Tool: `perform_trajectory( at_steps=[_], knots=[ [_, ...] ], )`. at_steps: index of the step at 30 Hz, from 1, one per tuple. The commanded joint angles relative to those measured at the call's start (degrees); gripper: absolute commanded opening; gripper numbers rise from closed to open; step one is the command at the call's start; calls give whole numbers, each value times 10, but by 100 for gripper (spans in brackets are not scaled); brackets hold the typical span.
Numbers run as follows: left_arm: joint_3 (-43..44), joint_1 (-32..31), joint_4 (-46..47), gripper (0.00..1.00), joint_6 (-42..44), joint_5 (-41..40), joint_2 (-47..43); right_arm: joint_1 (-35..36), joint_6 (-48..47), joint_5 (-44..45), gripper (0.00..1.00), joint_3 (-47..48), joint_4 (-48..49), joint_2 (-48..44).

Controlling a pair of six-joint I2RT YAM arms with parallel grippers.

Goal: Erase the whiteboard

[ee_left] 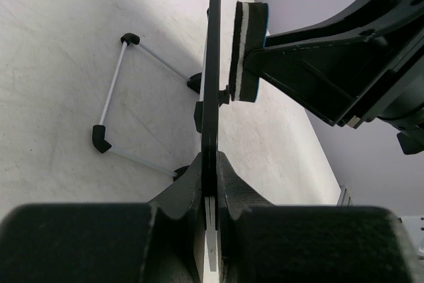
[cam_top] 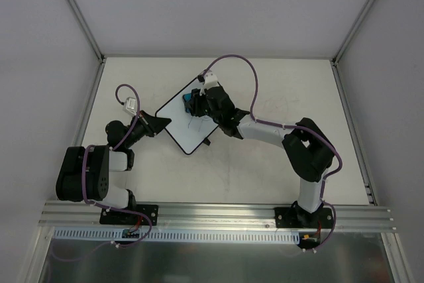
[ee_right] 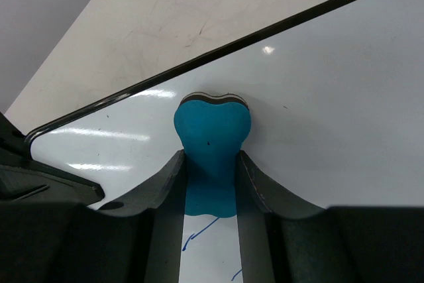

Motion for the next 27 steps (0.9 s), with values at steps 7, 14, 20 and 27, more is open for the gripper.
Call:
perform_trajectory(
  at_steps=[7, 14, 20, 27],
  knots=[
    [0, -4, 208, 0, 40, -2, 4, -3, 18, 45, 0, 77, 7, 51],
    [-3, -5, 208, 0, 42, 0, 1, -13, 45, 58, 0, 76, -9, 68],
    [-5, -5, 208, 0, 45, -1, -4, -46, 104, 42, 0, 50, -10, 65],
    [-4, -5, 204, 0, 49, 1, -4, -70, 150, 64, 0, -5, -47, 37]
  ],
)
